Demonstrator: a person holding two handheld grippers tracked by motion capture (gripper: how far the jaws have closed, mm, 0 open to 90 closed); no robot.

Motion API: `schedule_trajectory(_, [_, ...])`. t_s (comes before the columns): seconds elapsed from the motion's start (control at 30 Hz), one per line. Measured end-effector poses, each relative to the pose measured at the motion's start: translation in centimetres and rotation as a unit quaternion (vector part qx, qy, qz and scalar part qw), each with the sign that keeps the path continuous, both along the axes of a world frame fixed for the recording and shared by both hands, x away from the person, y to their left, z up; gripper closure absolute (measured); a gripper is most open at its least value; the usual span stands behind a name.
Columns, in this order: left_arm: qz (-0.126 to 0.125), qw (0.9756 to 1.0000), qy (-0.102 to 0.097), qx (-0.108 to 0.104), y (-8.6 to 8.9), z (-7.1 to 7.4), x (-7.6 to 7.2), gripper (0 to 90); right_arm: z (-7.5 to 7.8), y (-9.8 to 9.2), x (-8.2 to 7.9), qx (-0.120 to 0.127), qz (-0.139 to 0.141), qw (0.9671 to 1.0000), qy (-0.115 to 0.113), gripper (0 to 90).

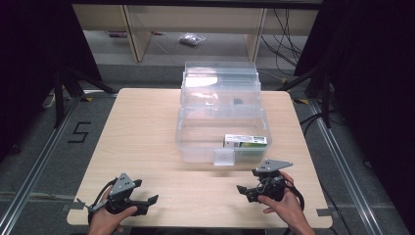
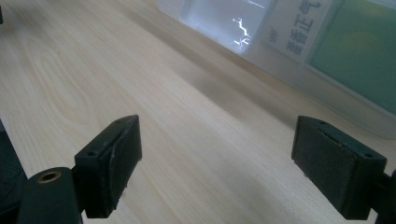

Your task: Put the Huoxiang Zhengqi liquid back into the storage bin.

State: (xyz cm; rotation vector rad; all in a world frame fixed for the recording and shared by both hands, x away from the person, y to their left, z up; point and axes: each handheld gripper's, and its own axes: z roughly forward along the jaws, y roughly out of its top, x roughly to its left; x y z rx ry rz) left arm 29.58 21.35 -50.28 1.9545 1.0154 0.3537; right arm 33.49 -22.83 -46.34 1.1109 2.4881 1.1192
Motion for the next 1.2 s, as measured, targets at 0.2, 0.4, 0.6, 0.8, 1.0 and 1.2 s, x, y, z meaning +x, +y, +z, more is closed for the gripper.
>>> schedule_trajectory(0.2, [0.000,1.0000,0.000,0.000,0.0,0.0,0.0,15.2,-0.2,-0.4,-0.4,-0.002,-0.004,1.0000,0.002,17.0])
schedule_trajectory(0.4, [-0.002,1.0000,0.000,-0.002,0.0,0.0,0.0,15.2,-0.6,-0.8,-0.6,-0.006,-0.006,1.0000,0.003,16.9])
schedule_trajectory(0.6, [-0.002,1.0000,-0.001,-0.001,0.0,0.0,0.0,15.2,-1.3,-1.0,-1.0,-0.008,-0.017,0.9998,0.003,16.9])
schedule_trajectory(0.8, [-0.005,1.0000,0.000,0.006,0.1,0.1,0.0,15.2,-1.4,-1.6,-1.6,-0.020,-0.024,0.9993,0.020,16.9])
schedule_trajectory(1.0, [-0.004,1.0000,0.000,0.006,0.1,0.1,0.0,15.2,-1.9,-2.2,-2.3,-0.021,-0.038,0.9988,0.022,16.9])
schedule_trajectory(1.2, [-0.004,1.0000,0.001,0.007,0.0,0.0,0.0,15.2,-2.0,-2.5,-2.7,-0.036,-0.035,0.9986,0.019,16.9])
